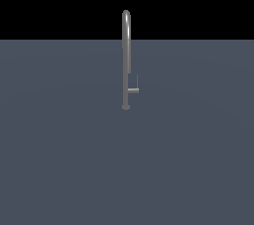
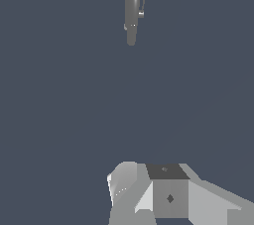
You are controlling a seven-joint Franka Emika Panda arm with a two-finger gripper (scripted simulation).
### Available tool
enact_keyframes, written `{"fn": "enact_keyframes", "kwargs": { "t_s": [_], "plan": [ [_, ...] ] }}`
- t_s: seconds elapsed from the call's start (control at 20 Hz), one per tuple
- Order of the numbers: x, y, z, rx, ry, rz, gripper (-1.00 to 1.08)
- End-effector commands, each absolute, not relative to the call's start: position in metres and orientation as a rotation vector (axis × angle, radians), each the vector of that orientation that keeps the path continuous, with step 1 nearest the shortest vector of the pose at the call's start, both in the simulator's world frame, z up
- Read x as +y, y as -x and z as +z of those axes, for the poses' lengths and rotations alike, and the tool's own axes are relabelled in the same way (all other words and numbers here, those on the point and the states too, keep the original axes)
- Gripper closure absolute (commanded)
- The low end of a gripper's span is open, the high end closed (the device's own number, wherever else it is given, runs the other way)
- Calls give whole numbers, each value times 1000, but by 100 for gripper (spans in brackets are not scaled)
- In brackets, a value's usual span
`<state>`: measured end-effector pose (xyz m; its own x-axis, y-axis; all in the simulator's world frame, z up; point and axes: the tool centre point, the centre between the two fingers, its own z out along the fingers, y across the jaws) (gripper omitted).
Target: Turn on the faucet by rotating a designated handle.
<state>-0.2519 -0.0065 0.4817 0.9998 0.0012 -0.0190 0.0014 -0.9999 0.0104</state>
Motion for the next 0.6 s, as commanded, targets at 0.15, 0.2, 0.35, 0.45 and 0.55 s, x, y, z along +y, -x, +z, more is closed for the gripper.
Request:
{"fn": "enact_keyframes", "kwargs": {
  "t_s": [0.15, 0.2, 0.35, 0.45, 0.55],
  "plan": [
    [-8, 252, 480, -4, -3140, -33, 108],
    [-9, 252, 480, -8, -3147, -34, 108],
    [-11, 253, 479, -25, -3173, -33, 108],
    [-12, 253, 481, -34, -3186, -21, 108],
    [-12, 252, 486, -40, -3194, 0, 108]
  ]
}}
